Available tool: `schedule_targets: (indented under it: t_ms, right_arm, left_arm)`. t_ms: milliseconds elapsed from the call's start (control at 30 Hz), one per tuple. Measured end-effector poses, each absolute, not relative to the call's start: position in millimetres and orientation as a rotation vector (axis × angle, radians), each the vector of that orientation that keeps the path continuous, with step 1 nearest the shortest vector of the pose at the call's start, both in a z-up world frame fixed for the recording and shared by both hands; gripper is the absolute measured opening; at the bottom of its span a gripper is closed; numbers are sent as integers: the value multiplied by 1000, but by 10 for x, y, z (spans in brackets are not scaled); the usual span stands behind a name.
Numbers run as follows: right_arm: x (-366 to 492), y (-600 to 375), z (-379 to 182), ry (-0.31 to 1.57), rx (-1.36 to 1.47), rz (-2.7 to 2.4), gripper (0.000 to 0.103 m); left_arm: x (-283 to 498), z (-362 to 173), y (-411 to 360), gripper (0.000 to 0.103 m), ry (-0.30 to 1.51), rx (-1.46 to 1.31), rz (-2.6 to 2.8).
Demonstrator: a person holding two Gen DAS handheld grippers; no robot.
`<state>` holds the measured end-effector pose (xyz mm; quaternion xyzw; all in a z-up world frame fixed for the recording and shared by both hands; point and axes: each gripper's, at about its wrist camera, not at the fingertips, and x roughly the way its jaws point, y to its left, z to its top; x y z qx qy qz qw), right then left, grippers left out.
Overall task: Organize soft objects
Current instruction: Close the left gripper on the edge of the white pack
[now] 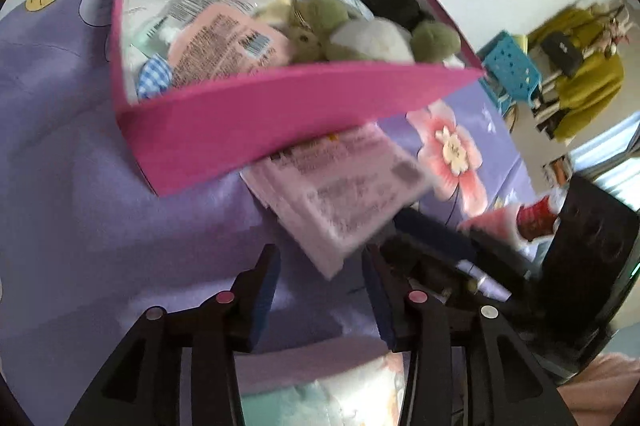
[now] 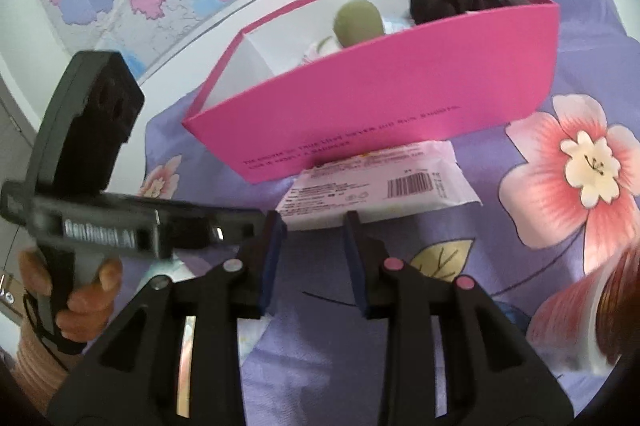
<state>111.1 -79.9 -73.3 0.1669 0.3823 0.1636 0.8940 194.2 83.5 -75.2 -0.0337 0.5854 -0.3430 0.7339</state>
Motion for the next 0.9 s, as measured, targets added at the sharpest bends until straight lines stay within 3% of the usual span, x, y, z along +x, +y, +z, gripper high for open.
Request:
schedule_targets:
  t_ms: [533, 700, 900]
  right_arm:
    - [1208, -918, -355, 911, 244, 527, 35]
    - [1141, -1154, 56, 891, 221, 591, 35]
    - [1226, -1759, 348, 865, 224, 566, 43]
  left_arm:
    - [2126, -1017, 873, 40, 1397, -362, -735]
    - [2136, -1004, 832, 40, 1393, -332, -717]
    - [2113, -977, 738, 40, 1385, -274, -683]
